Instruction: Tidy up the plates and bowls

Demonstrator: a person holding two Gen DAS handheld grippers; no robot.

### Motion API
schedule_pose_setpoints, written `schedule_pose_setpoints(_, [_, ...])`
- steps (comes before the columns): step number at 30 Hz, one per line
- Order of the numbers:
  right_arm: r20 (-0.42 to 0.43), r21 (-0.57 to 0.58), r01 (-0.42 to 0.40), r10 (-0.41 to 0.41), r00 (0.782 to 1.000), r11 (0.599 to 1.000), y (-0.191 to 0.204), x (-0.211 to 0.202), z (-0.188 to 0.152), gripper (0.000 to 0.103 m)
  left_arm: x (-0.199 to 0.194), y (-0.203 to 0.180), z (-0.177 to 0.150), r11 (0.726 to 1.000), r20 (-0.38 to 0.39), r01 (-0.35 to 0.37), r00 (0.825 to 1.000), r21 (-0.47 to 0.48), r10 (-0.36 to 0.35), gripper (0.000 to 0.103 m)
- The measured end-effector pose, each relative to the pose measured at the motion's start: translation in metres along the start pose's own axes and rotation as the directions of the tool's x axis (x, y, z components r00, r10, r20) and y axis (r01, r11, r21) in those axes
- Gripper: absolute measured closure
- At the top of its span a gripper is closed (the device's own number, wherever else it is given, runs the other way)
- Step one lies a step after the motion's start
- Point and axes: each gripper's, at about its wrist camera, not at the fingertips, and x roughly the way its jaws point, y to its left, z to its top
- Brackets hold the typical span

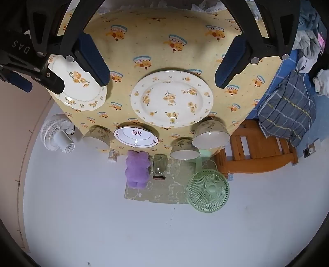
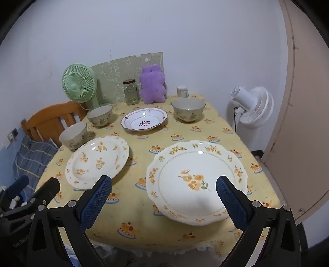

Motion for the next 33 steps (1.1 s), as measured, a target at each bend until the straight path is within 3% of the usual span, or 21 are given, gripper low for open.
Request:
schedule_pose_setpoints(3, [-0.057, 0.068, -0.039, 0.043, 0.997, 0.997, -0.002, 0.000, 0.001, 0.001, -0.004, 0.003, 0.001, 0.999, 0.005, 0.021, 1.000, -0.028, -0.021, 0.000])
schedule_pose_setpoints(11, [-0.018, -0.006, 0.014, -0.014, 1.000, 1.000, -0.005, -0.002, 0.001, 0.001, -0.002, -0.002, -0.003, 0.999, 0.003, 0.023, 1.000, -0.049, -0.023, 0.000])
schedule_pose_setpoints(33, [-0.012, -0.007, -0.001, 0.001, 1.000, 1.000, -0.006, -0.006, 0.003, 0.001, -0.006, -0.007, -0.005, 1.000, 0.008, -0.009, 1.000, -0.027, 0.009, 0.001])
